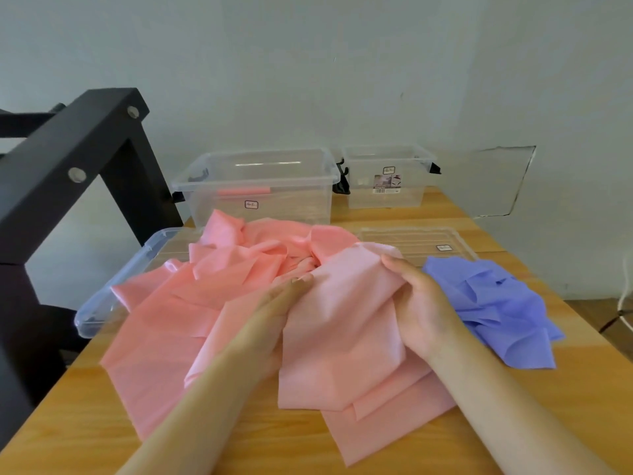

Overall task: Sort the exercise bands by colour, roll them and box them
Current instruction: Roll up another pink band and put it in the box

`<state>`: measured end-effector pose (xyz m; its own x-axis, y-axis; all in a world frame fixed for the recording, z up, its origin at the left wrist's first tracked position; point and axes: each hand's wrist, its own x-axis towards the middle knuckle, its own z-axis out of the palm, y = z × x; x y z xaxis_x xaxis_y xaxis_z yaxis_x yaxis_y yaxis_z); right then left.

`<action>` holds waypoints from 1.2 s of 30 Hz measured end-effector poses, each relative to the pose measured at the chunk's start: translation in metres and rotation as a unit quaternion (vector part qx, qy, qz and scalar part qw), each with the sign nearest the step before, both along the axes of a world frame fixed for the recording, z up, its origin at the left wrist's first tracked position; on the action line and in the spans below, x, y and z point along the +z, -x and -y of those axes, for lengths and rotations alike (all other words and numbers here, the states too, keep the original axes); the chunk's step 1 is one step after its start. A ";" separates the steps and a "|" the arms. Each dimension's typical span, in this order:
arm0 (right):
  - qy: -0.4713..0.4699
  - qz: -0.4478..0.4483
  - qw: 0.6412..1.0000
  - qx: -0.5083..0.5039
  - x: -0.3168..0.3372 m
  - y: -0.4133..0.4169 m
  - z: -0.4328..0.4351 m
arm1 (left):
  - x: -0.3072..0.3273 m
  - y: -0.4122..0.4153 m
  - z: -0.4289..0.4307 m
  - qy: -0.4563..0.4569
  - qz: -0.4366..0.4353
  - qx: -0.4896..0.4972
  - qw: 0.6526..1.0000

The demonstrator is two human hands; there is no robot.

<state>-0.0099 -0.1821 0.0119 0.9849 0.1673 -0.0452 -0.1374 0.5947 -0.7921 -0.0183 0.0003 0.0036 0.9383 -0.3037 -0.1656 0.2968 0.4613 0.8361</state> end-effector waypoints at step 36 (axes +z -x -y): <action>0.362 0.208 0.908 -0.036 0.007 0.013 -0.009 | -0.007 -0.008 0.008 -0.036 0.097 0.033 0.994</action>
